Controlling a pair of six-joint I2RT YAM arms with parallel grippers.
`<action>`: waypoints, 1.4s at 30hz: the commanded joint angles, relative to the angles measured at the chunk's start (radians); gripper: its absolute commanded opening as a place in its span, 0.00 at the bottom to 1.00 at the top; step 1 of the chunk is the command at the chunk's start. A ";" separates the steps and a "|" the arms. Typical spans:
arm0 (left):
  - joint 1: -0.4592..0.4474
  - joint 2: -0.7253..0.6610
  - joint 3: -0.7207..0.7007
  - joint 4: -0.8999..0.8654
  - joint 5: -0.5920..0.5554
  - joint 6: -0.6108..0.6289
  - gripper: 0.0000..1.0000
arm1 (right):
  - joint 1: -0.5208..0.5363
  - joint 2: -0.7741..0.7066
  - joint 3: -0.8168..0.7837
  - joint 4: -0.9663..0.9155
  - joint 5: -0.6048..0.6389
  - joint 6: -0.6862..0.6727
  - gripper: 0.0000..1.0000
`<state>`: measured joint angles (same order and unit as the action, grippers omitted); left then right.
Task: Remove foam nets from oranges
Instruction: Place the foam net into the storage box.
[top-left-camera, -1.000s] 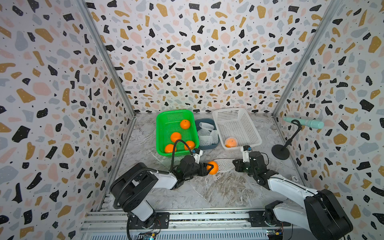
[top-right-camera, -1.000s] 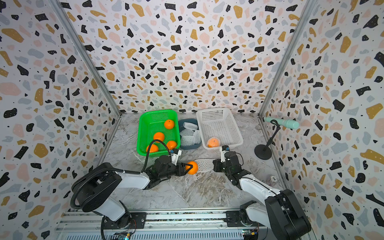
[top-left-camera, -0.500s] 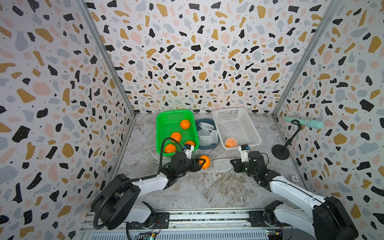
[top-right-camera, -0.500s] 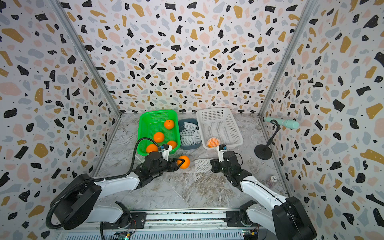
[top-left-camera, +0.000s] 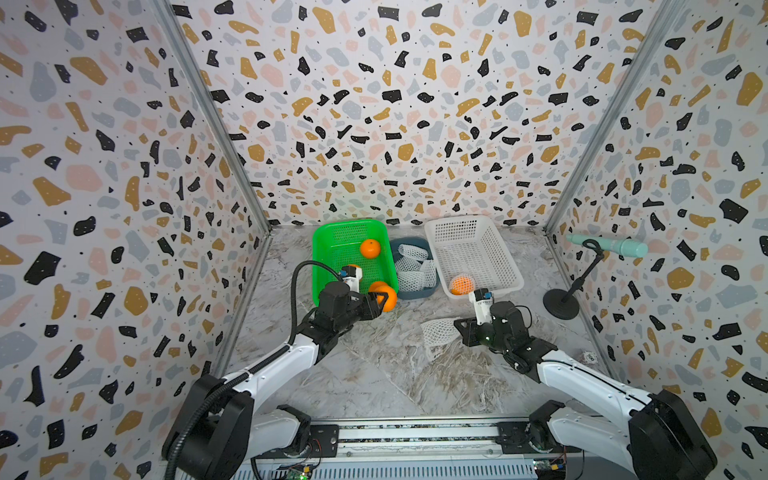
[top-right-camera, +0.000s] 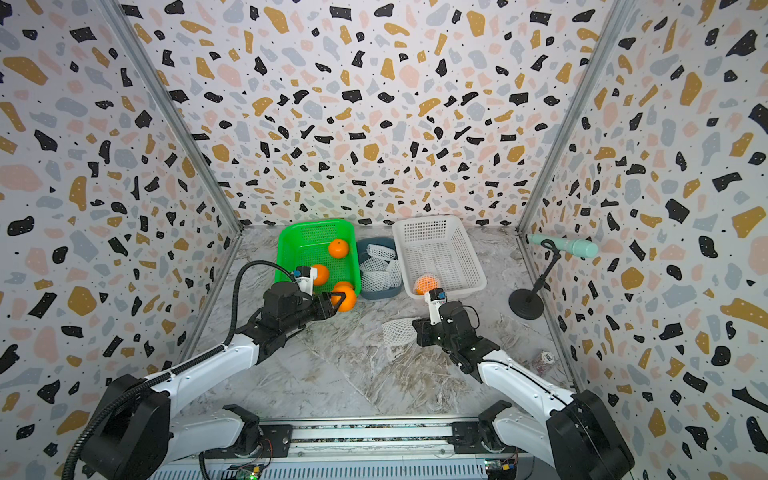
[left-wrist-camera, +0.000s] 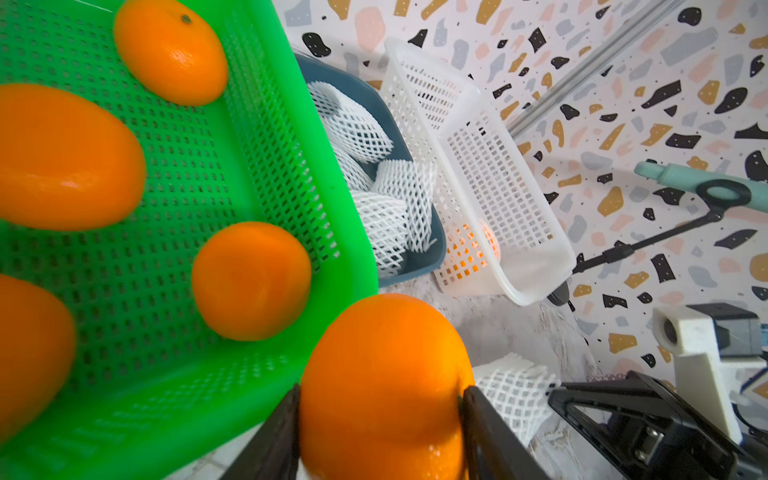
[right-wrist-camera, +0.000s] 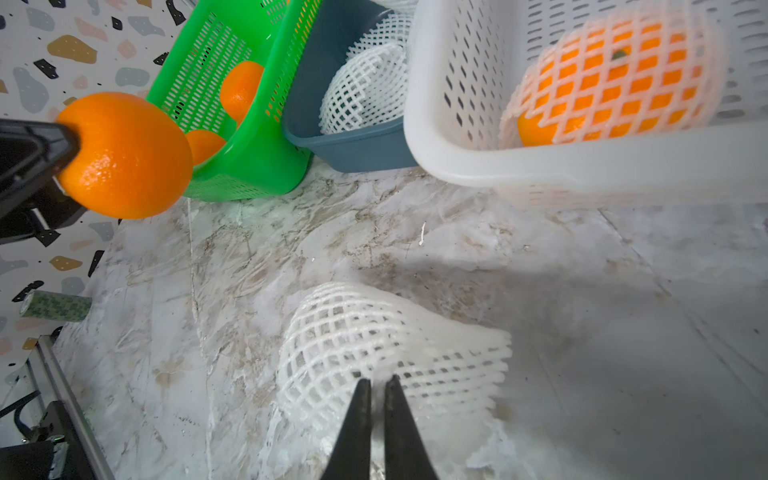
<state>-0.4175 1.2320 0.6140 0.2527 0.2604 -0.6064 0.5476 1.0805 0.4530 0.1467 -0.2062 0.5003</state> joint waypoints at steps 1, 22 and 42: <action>0.033 0.012 0.061 -0.033 0.031 0.037 0.58 | 0.014 0.000 0.040 -0.010 0.019 -0.002 0.10; 0.262 0.187 0.225 -0.081 0.073 0.105 0.57 | 0.105 0.003 0.229 -0.065 0.013 -0.039 0.09; 0.293 0.141 0.202 -0.113 0.075 0.132 0.57 | -0.003 0.591 0.862 -0.096 0.144 -0.233 0.06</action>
<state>-0.1307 1.3907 0.8249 0.1307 0.3172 -0.4931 0.5587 1.6341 1.2491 0.0521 -0.0734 0.3038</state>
